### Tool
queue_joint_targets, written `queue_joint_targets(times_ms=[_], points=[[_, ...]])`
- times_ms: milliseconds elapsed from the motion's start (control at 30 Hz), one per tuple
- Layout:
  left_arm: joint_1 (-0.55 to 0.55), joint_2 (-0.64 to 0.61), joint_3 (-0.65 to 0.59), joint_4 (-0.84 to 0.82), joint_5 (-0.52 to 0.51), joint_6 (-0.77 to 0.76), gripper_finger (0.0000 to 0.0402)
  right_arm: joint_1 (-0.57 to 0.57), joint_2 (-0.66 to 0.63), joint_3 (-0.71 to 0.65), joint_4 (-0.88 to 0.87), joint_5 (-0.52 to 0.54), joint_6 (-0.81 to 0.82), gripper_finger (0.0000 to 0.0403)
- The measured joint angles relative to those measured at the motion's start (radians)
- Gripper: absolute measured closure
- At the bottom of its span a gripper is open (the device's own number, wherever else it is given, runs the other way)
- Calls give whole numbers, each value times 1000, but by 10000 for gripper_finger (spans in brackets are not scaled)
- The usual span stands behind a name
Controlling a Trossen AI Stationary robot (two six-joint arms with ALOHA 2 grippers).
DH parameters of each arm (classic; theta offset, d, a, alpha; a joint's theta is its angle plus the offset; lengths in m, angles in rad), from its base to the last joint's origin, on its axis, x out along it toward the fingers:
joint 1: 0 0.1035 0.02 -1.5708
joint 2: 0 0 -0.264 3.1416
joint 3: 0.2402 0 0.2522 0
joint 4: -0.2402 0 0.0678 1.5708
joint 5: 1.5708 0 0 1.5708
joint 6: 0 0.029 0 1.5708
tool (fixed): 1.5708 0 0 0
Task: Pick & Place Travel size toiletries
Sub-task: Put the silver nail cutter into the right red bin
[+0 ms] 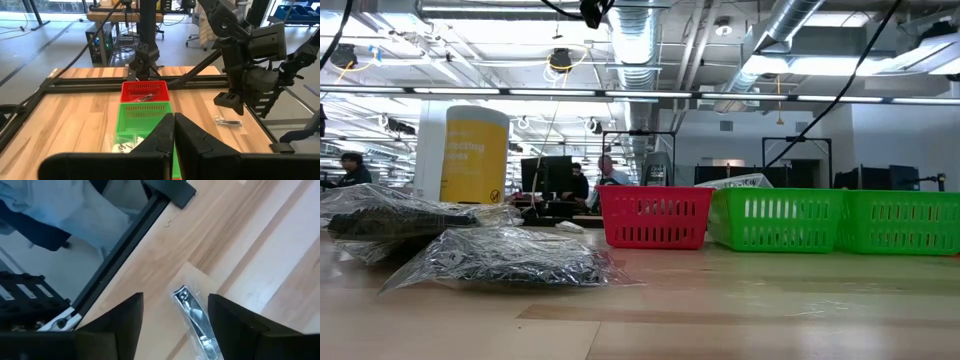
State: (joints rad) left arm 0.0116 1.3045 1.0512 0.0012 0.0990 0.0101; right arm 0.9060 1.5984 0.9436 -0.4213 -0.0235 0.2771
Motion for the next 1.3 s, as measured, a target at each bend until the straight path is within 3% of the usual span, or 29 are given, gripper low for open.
queue_joint_targets(times_ms=[467, 1100, 1300], points=[[0, 0, 0, 3, 0, 0, 398, -6, 153, 0, 38, -1, -35, 213], [0, 0, 0, 7, 0, 0, 398, -4, 158, -13, -38, 131, -102, 215], [0, 0, 0, 7, 0, 0, 398, -4, 154, -30, -31, 155, -74, 246]])
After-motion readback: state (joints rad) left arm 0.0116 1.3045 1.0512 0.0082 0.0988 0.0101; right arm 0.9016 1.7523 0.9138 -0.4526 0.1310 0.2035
